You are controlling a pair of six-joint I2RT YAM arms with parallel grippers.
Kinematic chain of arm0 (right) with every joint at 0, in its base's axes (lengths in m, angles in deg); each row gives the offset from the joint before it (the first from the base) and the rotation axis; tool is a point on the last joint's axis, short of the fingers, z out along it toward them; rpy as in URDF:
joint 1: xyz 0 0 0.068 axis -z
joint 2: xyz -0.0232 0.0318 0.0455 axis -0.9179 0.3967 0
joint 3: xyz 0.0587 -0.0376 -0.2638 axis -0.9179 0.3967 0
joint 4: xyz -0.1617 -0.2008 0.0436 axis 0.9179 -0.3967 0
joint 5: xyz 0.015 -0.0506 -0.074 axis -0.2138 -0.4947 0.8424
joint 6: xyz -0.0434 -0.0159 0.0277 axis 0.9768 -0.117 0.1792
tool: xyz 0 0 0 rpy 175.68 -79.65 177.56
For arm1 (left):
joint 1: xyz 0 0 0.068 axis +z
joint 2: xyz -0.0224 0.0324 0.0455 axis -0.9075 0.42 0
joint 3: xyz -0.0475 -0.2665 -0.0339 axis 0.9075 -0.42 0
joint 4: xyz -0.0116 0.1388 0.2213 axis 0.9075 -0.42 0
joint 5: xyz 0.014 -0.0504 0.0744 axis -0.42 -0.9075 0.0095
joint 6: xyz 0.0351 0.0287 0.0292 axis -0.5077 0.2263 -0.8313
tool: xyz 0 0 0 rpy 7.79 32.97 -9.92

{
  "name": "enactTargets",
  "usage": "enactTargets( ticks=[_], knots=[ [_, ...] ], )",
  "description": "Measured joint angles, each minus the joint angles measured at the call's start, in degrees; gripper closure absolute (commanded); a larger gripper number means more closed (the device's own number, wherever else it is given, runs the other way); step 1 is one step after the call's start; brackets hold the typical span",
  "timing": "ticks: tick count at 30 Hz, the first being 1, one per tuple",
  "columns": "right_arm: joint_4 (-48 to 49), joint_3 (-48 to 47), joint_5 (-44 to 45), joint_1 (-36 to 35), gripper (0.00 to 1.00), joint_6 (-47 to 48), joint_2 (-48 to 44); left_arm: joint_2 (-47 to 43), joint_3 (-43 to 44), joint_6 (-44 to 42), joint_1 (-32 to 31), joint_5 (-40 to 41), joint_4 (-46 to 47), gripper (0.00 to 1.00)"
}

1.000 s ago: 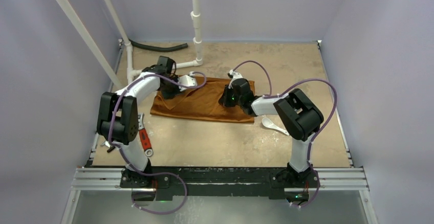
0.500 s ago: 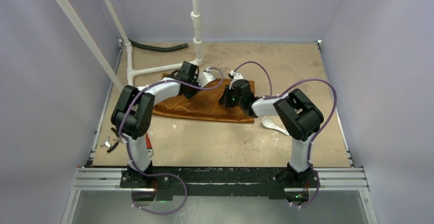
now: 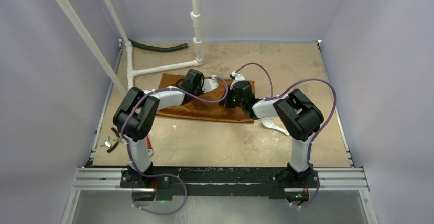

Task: Fold the napkin into a case and place the utensils inside
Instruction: Fold and flatten the napkin at the center of the board.

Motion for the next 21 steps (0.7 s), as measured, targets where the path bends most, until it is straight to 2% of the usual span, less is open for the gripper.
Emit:
enactTargets(
  ticks=[5,11,21],
  knots=[
    [0.7,0.4,-0.1,0.0,1.0,-0.4,0.0,1.3,0.2,-4.5,0.9,5.1,4.4,0.65],
    [2.1,1.3,-0.2,0.1,1.0,-0.7,0.0,6.3,5.3,-8.1,4.5,8.5,5.0,0.65],
    [3.8,2.3,-0.5,0.3,1.0,-0.9,0.0,10.5,11.5,-16.8,7.3,17.0,12.2,0.64]
  ],
)
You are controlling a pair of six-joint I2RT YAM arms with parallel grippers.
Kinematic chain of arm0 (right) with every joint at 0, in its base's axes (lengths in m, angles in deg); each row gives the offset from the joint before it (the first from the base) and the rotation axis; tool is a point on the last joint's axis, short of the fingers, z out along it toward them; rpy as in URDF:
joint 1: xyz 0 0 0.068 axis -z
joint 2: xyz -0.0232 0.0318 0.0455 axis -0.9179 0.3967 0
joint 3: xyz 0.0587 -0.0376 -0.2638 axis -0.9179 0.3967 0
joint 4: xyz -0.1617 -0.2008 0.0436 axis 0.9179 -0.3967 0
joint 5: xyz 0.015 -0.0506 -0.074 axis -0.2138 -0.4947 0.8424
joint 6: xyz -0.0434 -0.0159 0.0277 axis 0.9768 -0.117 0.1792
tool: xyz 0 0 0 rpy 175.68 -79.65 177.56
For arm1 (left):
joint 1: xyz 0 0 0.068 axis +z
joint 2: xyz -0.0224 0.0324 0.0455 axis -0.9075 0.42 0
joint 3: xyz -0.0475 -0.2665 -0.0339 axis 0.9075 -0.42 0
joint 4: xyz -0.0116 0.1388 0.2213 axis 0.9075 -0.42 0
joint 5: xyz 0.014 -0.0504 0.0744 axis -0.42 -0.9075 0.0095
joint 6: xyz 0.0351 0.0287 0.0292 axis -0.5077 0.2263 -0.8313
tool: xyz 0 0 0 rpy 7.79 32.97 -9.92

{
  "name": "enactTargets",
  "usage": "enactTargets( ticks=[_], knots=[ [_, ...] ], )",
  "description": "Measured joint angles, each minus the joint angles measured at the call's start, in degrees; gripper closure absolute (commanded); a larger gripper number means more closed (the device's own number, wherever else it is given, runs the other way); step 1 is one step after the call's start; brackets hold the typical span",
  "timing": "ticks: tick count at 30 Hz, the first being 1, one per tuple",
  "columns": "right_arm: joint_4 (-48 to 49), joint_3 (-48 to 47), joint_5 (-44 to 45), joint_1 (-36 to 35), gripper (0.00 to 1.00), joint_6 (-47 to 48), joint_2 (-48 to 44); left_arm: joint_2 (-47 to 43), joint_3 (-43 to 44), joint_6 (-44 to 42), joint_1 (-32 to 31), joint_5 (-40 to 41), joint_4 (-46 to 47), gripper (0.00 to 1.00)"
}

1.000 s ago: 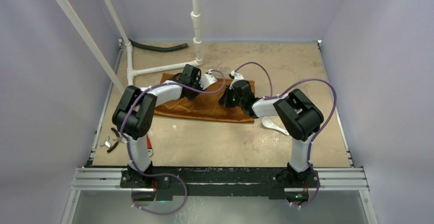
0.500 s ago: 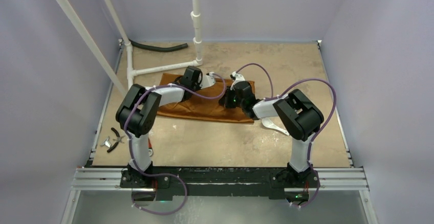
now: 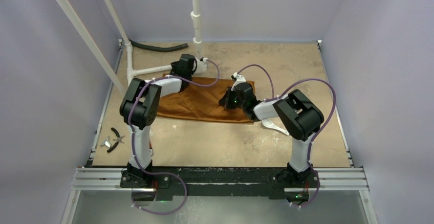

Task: Fold the napkin into a case and place the utensils inside
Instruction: Fold and flatten the napkin at the center of the board.

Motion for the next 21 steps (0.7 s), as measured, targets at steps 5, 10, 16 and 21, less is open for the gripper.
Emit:
enactTargets(
  ticks=[5,10,16,21],
  knots=[
    [0.7,0.5,-0.7,0.3,1.0,-0.2,0.0,0.0,3.6,-1.5,0.5,0.3,1.2,0.63],
    [-0.3,0.5,-0.6,0.5,0.91,-0.8,-0.6,-1.2,6.9,2.6,0.4,-2.6,-5.5,0.62],
    [-7.5,0.2,-0.5,3.6,0.71,-0.9,-5.7,-9.2,5.6,10.4,0.6,-9.8,-21.6,0.63],
    [-12.0,-5.4,0.1,10.7,0.71,-0.3,-8.3,-14.9,4.7,17.5,2.6,-17.6,-33.2,0.63]
  ],
)
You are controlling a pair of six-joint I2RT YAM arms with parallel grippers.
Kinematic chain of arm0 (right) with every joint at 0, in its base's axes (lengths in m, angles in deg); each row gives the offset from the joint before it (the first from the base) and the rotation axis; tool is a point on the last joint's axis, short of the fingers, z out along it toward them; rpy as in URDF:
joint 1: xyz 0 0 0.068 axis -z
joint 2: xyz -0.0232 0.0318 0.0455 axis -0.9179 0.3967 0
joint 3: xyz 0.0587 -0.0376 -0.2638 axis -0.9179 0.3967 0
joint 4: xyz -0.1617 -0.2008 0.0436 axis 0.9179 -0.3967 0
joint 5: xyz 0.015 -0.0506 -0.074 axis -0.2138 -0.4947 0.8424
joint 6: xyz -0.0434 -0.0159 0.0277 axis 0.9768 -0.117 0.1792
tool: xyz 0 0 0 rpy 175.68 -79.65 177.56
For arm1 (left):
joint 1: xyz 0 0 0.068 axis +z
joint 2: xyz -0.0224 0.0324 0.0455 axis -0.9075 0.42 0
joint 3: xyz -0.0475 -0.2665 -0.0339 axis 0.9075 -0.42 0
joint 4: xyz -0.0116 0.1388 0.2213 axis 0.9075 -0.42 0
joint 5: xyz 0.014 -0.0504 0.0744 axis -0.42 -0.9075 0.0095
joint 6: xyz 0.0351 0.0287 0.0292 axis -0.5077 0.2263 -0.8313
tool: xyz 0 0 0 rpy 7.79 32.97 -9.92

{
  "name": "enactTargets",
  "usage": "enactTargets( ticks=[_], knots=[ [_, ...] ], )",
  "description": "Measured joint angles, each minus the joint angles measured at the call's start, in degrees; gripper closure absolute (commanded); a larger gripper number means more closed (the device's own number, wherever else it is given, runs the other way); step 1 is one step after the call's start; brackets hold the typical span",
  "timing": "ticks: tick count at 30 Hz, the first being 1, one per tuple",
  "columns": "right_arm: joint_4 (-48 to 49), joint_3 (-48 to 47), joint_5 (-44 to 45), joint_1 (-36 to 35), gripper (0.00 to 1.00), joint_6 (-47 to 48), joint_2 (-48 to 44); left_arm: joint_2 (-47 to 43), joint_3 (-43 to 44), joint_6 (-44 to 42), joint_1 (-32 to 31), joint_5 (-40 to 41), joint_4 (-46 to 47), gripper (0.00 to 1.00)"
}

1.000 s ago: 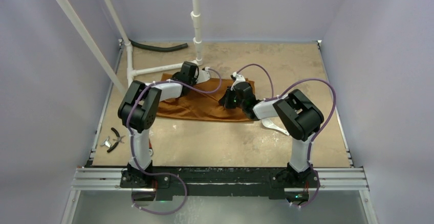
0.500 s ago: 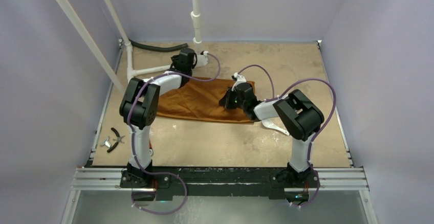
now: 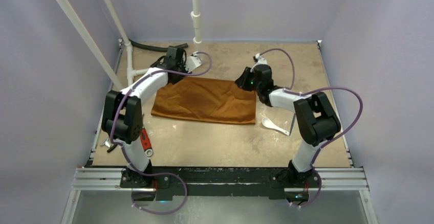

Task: Fold the napkin into a case and place the utensils inside
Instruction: Fold and flatten the napkin at the center of the board.

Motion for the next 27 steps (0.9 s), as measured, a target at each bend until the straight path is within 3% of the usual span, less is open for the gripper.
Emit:
enactTargets(
  ticks=[6,17,24,27],
  knots=[
    [-4.9,-4.8,6.3,3.3,0.68,1.5,1.2,-0.3,-0.7,3.2,4.8,-5.1,-7.8,0.63],
    [-8.7,-5.2,8.2,6.7,0.81,2.2,7.4,-1.9,-5.9,2.7,5.8,-6.3,-9.4,0.62],
    [-8.5,-0.3,8.1,11.8,0.79,1.7,3.2,-2.3,-7.8,2.4,6.0,-4.7,-9.3,0.63],
    [-8.4,0.0,8.0,12.4,0.71,1.7,2.4,-2.3,-8.2,2.4,6.1,-3.8,-8.9,0.62]
  ],
)
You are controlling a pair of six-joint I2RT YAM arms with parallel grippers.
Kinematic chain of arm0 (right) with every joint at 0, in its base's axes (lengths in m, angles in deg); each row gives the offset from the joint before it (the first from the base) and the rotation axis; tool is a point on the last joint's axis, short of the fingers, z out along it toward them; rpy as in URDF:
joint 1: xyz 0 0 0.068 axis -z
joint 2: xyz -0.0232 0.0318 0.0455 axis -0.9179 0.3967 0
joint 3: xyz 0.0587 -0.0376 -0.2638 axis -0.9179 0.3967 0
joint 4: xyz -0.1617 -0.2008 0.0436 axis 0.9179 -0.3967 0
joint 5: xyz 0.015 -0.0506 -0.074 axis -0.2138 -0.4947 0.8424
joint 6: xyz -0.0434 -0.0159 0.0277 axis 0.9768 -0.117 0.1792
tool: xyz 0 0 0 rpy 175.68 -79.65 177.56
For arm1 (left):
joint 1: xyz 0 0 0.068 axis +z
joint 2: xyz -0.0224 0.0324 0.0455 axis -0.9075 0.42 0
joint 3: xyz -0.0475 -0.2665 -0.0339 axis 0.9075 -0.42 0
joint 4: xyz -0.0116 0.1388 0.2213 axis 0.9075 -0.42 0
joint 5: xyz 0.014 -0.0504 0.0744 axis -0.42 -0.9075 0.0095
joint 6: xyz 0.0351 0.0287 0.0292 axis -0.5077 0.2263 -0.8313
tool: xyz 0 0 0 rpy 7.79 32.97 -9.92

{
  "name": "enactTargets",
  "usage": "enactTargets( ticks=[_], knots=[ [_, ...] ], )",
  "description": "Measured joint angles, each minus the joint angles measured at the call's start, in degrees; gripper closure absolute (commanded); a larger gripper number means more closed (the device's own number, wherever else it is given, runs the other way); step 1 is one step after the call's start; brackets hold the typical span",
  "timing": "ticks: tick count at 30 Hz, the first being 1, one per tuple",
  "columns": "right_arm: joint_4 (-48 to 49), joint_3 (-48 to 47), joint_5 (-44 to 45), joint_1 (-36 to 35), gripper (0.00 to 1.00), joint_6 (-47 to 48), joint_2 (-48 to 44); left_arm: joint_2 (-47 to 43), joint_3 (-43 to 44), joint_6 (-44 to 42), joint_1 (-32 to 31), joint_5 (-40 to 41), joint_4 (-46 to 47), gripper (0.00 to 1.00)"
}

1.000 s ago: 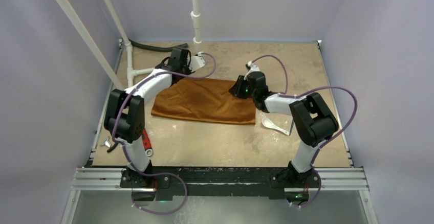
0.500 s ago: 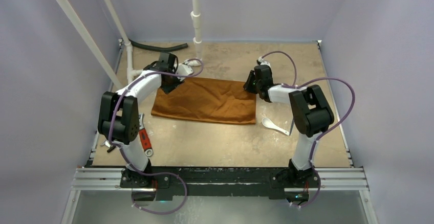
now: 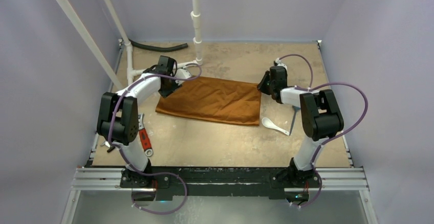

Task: Fold the napkin into a case and place the utensils inside
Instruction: Fold and flatten the napkin at the center of the board.

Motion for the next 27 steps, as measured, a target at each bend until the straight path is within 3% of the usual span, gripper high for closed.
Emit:
enactTargets(
  ticks=[7,14,19,24,27],
  knots=[
    [-1.2,-1.5,-1.0,-0.2,0.67,0.2,-0.2,0.9,0.9,0.3,0.2,0.5,1.7,0.63],
    [-1.4,-4.6,-0.9,-0.2,0.89,0.6,1.0,7.9,10.1,1.7,0.0,-1.8,3.1,0.63],
    [-2.6,-2.1,0.6,-0.1,0.92,0.8,1.7,9.2,10.4,1.2,-0.1,-2.0,2.6,0.63],
    [-2.6,-0.7,1.7,0.5,0.67,0.9,0.4,4.3,3.8,-0.3,-0.1,-3.1,-0.7,0.63],
    [-4.2,1.2,2.4,0.6,0.64,0.7,-2.7,0.0,2.0,-1.3,-0.1,-4.6,-3.8,0.62]
  ],
)
